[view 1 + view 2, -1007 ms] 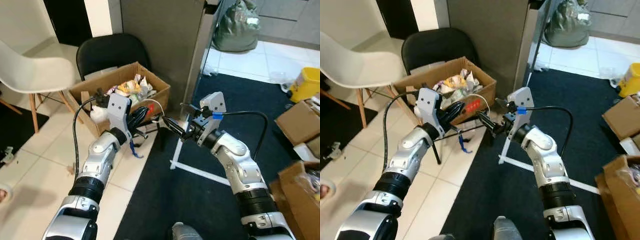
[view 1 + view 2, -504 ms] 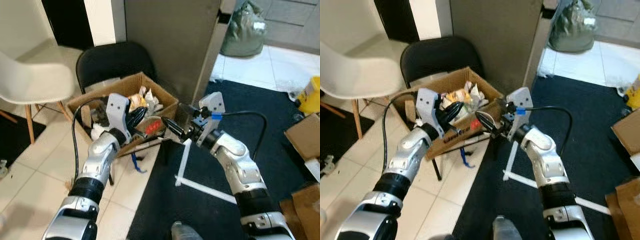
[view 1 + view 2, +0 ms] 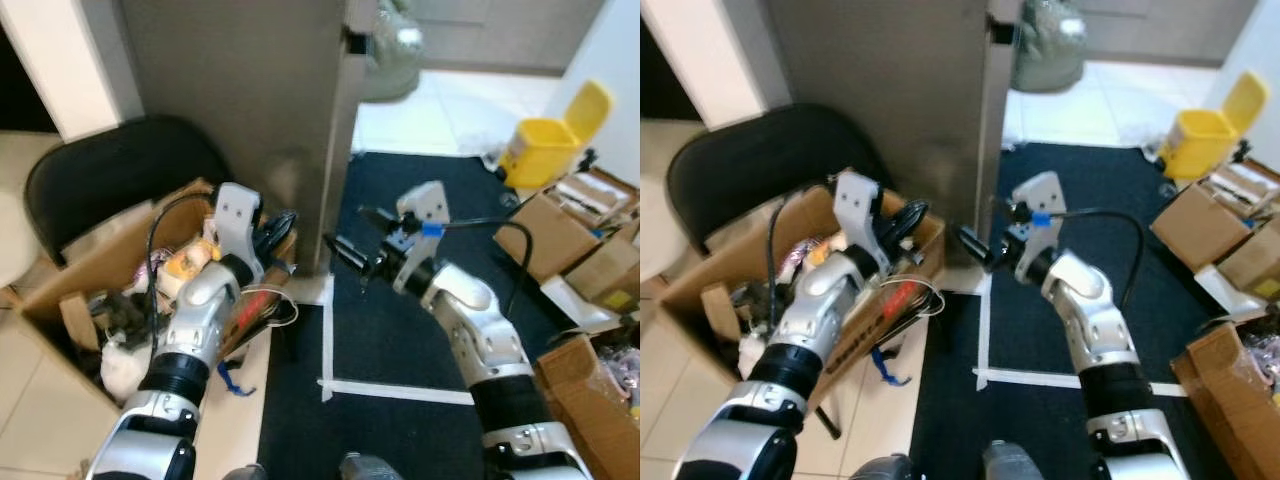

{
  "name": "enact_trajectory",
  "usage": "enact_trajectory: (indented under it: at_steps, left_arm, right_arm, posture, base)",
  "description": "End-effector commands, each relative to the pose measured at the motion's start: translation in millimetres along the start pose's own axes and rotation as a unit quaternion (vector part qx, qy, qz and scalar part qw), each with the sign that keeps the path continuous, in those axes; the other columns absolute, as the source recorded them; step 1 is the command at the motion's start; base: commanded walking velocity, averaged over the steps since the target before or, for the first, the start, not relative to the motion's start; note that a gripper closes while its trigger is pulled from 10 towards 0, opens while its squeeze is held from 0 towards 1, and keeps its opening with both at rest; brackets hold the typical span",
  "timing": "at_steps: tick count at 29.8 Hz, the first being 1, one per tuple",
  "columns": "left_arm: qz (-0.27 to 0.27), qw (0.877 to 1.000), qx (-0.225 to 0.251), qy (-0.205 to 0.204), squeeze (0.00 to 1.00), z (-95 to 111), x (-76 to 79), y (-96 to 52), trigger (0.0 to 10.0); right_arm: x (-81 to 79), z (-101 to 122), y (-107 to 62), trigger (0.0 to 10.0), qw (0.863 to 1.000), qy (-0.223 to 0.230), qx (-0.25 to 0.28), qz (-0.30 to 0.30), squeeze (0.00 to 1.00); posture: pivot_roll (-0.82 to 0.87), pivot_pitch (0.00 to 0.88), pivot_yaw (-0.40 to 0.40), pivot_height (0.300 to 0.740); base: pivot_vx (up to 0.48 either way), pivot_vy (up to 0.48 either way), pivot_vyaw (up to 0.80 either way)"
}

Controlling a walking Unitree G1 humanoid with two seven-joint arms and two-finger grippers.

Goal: Picking trash to rubbish bin

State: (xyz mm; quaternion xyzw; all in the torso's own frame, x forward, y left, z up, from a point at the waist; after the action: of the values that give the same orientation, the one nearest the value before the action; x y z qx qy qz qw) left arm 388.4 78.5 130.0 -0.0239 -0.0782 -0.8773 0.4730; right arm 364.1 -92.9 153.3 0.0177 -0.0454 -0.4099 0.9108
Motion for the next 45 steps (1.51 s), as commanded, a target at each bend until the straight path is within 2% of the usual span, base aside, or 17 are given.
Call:
enact_trajectory:
  at_steps: [1,7,8,11,15,16,17,19,20,24,29,32,41,42,43,44,45]
  left_arm:
    - [0.002,1.000,-0.003,0.002,0.00,1,-1.5,0.1,10.0]
    - [0.043,0.999,-0.003,-0.012,0.00,1,-14.8,-3.1,10.0]
    - [0.079,0.997,-0.015,-0.021,0.00,-2,-27.7,-7.8,10.0]
    - [0.111,0.993,-0.031,-0.027,0.00,-6,-39.1,-11.9,10.0]
    - [0.202,0.974,-0.090,-0.042,0.00,-21,-71.6,-27.2,10.0]
    - [0.202,0.974,-0.090,-0.042,0.00,-21,-71.6,-27.2,10.0]
    - [0.239,0.964,-0.111,-0.046,0.00,-25,-85.5,-36.8,10.0]
    - [0.260,0.957,-0.122,-0.053,0.00,-29,-92.9,-43.0,10.0]
    - [0.288,0.945,-0.141,-0.063,0.00,-36,-102.0,-52.2,10.0]
    - [0.308,0.934,-0.166,-0.077,0.00,-45,-106.4,-60.9,10.0]
    - [0.319,0.924,-0.193,-0.082,0.00,-54,-107.6,-68.2,10.0]
    - [0.329,0.915,-0.217,-0.086,0.00,-63,-109.1,-76.1,10.0]
    - [0.346,0.900,-0.247,-0.092,0.00,-75,-111.8,-91.9,10.0]
    - [0.347,0.900,-0.248,-0.094,0.21,-76,-112.0,-93.0,10.0]
    - [0.347,0.899,-0.248,-0.095,0.21,-76,-112.1,-93.8,10.0]
    - [0.349,0.898,-0.249,-0.095,1.00,-77,-112.6,-95.1,10.0]
    - [0.349,0.898,-0.249,-0.095,1.00,-77,-112.6,-95.1,10.0]
  right_arm:
    - [1.7,0,-1.6,10.0,1.000,0.000,0.001,-0.002,0.00]
    - [1.7,0,-2.2,10.0,1.000,-0.001,0.002,-0.002,0.00]
    - [1.7,0,-2.6,10.0,1.000,-0.001,0.002,-0.003,0.00]
    - [1.7,0,-2.9,10.0,1.000,-0.001,0.001,-0.003,0.00]
    - [1.6,-1,-3.4,10.0,1.000,0.001,0.001,-0.001,0.00]
    - [1.6,-1,-3.4,10.0,1.000,0.001,0.001,-0.001,0.00]
    - [0.7,-1,-4.5,10.0,1.000,0.002,0.000,0.006,0.00]
    - [-2.5,0,-5.9,10.0,1.000,-0.003,0.001,0.022,0.00]
    - [-8.8,0,-8.0,10.0,0.999,-0.013,0.002,0.050,0.00]
    - [-18.8,-1,-9.9,10.0,0.996,-0.025,-0.001,0.088,0.00]
    - [-26.6,0,-12.7,10.0,0.993,-0.012,0.006,0.120,0.00]
    - [-35.9,-4,-21.1,10.0,0.986,-0.001,0.004,0.167,0.00]
    - [-40.0,-5,-22.9,10.0,0.982,0.004,0.006,0.188,0.00]
    - [-40.0,-5,-22.9,10.0,0.982,0.004,0.007,0.188,0.00]
    - [-40.1,-5,-23.0,10.0,0.982,0.005,0.007,0.188,0.00]
    - [-40.0,-5,-23.1,10.0,0.982,0.005,0.007,0.188,0.00]
    - [-40.0,-5,-23.1,10.0,0.982,0.005,0.007,0.188,0.00]
  posture:
    - [-0.09,0.000,0.026,0.740]
    - [-0.09,0.000,0.023,0.740]
    - [-0.09,0.000,0.022,0.740]
    - [-0.09,0.000,0.015,0.740]
    - [-0.08,0.000,0.012,0.740]
    - [-0.08,0.000,0.012,0.740]
    - [-0.07,0.000,0.012,0.740]
    - [-0.07,0.000,0.008,0.740]
    - [-0.07,0.000,0.008,0.740]
    - [-0.07,0.000,0.010,0.740]
    - [-0.06,0.000,0.007,0.740]
    - [-0.06,0.000,0.011,0.740]
    - [-0.06,0.000,0.012,0.740]
    - [-0.06,0.000,0.012,0.740]
    - [-0.06,0.000,0.012,0.740]
    - [-0.06,0.000,0.012,0.740]
    - [-0.06,0.000,0.012,0.740]
  base:
    - [0.480,0.000,0.00]
    - [0.141,0.000,0.00]
    - [0.000,0.000,0.00]
    - [0.000,0.000,0.00]
    - [0.000,0.000,0.00]
    - [0.000,0.000,0.00]
    - [0.000,0.000,0.00]
    - [0.000,0.000,0.00]
    - [0.000,0.000,0.00]
    - [0.000,0.000,0.00]
    - [0.000,0.000,0.00]
    - [0.000,0.000,0.00]
    - [0.000,0.000,0.00]
    - [0.000,0.000,0.00]
    - [0.000,0.000,0.00]
    - [0.000,0.000,0.00]
    - [0.000,0.000,0.00]
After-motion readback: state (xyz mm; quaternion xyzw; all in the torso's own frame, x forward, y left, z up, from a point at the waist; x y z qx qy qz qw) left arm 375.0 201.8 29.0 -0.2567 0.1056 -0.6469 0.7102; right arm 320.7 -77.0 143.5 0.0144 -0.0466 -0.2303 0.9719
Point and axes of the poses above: a point about 5 cm out from each wrist's last joint towards the gripper, its own y axis pointing out of the wrist towards the gripper, its own z axis along the axis of the wrist's last joint, x = y × z, the point moved 6 cm from there along y, pointing out of the wrist towards the gripper, and after that the axes turned 4 degrees about -y, right-handed, at the moved point
